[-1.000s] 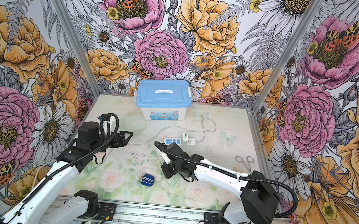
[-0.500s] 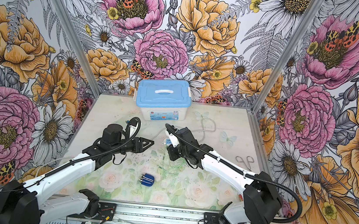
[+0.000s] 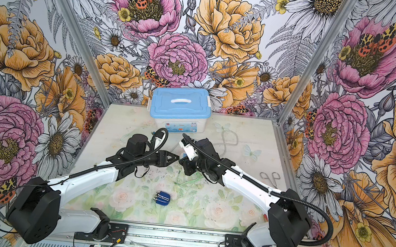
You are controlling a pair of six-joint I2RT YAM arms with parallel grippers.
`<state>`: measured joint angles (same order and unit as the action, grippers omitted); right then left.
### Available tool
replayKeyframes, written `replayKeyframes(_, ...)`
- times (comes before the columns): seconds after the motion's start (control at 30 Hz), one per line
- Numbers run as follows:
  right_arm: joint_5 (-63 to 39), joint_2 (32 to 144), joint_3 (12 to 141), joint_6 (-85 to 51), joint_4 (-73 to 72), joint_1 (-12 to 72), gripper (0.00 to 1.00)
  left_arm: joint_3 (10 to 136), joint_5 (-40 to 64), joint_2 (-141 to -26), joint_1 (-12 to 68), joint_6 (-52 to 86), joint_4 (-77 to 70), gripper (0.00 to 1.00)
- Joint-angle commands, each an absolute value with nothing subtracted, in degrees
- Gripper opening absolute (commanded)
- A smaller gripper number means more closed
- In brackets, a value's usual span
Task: Charge the electric shaver
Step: Pick up the charging cable from the center of the board.
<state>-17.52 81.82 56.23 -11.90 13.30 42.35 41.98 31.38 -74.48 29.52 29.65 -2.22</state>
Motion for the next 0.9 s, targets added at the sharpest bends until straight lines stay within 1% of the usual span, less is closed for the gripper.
replayKeyframes(0.0,-18.64,82.13,57.59,-11.33,10.95,42.45,0.0,43.77,32.82,-75.4,29.97,28.48,-5.3,0.37)
replayKeyframes(0.1,-18.16,82.27,57.51,-11.41,10.65,42.45,0.0,43.86,32.76,-75.83,30.48,28.57,-6.07,0.34)
replayKeyframes(0.33,-16.44,81.94,56.84,-11.86,9.76,42.45,0.0,44.29,34.8,-77.34,31.16,28.48,-6.08,0.19)
replayKeyframes(0.4,-16.17,81.75,56.83,-11.86,9.76,42.45,0.0,44.38,34.93,-77.34,31.09,28.32,-6.12,0.11)
replayKeyframes(0.47,-16.08,81.65,56.78,-11.86,9.8,42.45,0.0,44.56,34.58,-77.3,31.11,28.3,-5.8,0.0)
replayKeyframes(0.63,-16.08,81.41,56.06,-12.23,9.76,42.45,0.0,44.56,32.87,-76.5,30.87,27.43,-4.0,0.01)
replayKeyframes(0.67,-16.0,81.3,55.97,-12.32,9.77,42.45,0.0,44.52,32.25,-76.23,30.87,27.25,-3.55,0.05)
replayKeyframes(0.7,-16.0,81.15,55.82,-12.39,9.78,42.45,0.0,44.39,31.85,-75.9,30.68,27.16,-3.35,0.11)
replayKeyframes(0.8,-16.04,80.89,55.7,-12.47,9.76,42.45,0.0,44.16,31.08,-74.91,30.07,27.01,-2.94,0.23)
replayKeyframes(0.87,-16.0,80.86,55.72,-12.46,9.81,42.45,0.0,44.04,30.59,-74.3,29.72,26.73,-2.65,0.24)
